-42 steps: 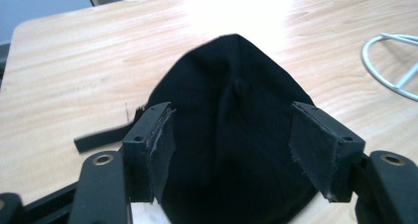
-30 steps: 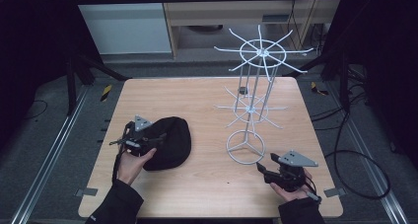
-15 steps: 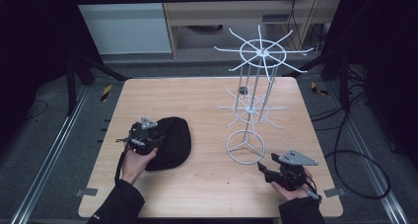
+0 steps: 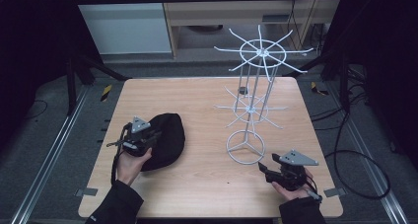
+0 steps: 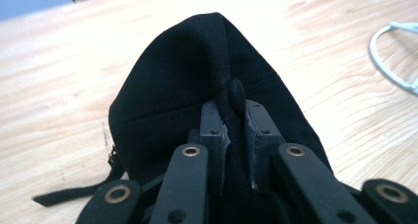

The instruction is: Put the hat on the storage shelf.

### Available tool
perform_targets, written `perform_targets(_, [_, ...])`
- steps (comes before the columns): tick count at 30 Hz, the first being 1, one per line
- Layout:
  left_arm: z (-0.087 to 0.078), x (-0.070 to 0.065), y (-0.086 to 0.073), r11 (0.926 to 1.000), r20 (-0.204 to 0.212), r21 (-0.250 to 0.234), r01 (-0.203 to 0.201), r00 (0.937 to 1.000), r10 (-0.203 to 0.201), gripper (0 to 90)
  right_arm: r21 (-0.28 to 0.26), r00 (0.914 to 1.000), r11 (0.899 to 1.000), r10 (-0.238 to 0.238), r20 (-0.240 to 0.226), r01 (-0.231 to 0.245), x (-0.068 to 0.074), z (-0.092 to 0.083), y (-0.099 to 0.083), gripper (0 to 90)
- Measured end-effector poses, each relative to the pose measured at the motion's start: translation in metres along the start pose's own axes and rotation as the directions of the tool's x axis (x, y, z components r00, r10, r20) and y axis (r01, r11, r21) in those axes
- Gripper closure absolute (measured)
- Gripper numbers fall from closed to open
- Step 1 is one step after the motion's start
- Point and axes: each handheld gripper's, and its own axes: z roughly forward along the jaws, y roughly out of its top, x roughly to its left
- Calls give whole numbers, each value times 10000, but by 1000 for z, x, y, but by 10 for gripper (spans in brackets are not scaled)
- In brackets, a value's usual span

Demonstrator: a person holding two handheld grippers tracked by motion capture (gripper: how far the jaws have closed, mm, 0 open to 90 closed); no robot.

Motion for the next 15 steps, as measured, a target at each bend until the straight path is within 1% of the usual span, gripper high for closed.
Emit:
perform_targets(1, [-5,-1,1,9998,4,-207,-3,10000,3,801,-10,10000,10000,-2,16,2,0,0,0,373])
perform_targets(3, [-12,-3,3,9989,100,-465,-52,9999,57,802,-20,10000,10000,-9,45,9,-1,-1,0,373])
perform_targets(4, [-17,-3,5,9977,120,-674,-109,9999,117,802,-25,10000,10000,0,63,0,-1,-1,0,373])
perform_targets(5, [-23,-5,7,9956,242,-926,-110,9996,133,802,-17,10000,10000,9,82,-9,-2,-1,0,372])
perform_targets(6, [-27,-5,8,9941,284,-1077,-139,9995,170,802,-18,10000,10000,45,89,-45,-2,-1,-1,372])
perform_targets(7, [-34,-6,11,9910,339,-1334,-145,9992,192,802,-16,9999,10000,37,99,-36,-2,-1,-1,372])
perform_targets(8, [-39,-7,12,9888,401,-1491,-121,9990,182,801,-24,9999,10000,-6,126,6,-2,-1,-1,371])
perform_targets(9, [-46,-7,14,9847,542,-1744,-52,9984,148,801,-30,9999,10000,-1,127,2,-2,-1,-1,371])
perform_targets(11, [-56,-7,16,9782,697,-2078,46,9975,101,802,-24,9999,10000,-14,142,15,-2,0,-1,371])
perform_targets(13, [-68,-8,19,9696,866,-2443,149,9962,65,802,-18,9999,10000,-20,139,20,-2,-1,-1,371])
perform_targets(15, [-77,-9,22,9624,934,-2714,149,9956,109,802,-33,9999,10000,-20,160,20,-2,-1,-1,371])
